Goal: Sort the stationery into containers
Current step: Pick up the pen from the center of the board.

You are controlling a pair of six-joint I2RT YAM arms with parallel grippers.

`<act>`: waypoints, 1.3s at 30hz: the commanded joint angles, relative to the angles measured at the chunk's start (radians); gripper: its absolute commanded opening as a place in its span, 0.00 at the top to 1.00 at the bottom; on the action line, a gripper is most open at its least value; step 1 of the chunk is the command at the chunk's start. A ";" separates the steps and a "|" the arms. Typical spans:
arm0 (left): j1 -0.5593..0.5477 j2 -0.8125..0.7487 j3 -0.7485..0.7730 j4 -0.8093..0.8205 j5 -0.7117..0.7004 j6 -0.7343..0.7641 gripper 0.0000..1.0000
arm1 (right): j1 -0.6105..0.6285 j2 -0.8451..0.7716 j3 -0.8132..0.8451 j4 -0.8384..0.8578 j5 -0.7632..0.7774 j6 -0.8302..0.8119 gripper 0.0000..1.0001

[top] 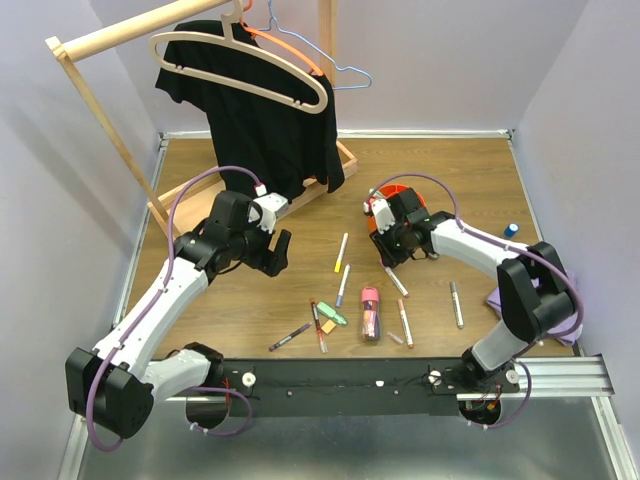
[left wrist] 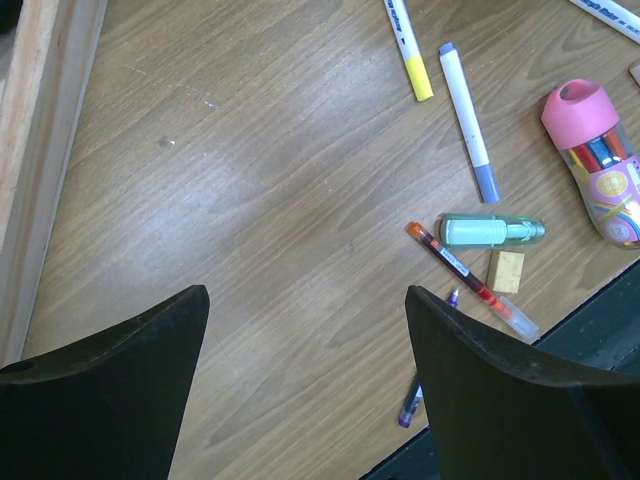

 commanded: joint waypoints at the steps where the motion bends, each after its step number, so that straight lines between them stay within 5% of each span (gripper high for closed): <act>1: 0.002 -0.021 0.008 0.012 -0.017 -0.005 0.11 | 0.008 0.054 0.033 0.031 0.009 -0.013 0.57; 17: 0.019 -0.024 -0.001 0.040 -0.012 -0.032 0.10 | 0.036 0.126 -0.018 0.045 -0.005 -0.005 0.61; 25: 0.029 -0.044 -0.016 0.041 -0.015 -0.029 0.10 | 0.056 0.083 0.027 -0.003 -0.053 -0.016 0.99; 31: 0.029 -0.030 -0.009 0.032 -0.005 -0.017 0.10 | 0.054 -0.018 0.278 -0.084 -0.250 -0.008 0.99; 34: 0.029 -0.008 0.001 0.035 0.000 -0.017 0.11 | 0.053 -0.070 0.410 -0.015 -0.248 -0.013 0.99; 39: 0.029 0.039 0.037 0.040 0.026 0.009 0.12 | 0.019 -0.205 0.239 0.406 -0.137 -0.019 0.99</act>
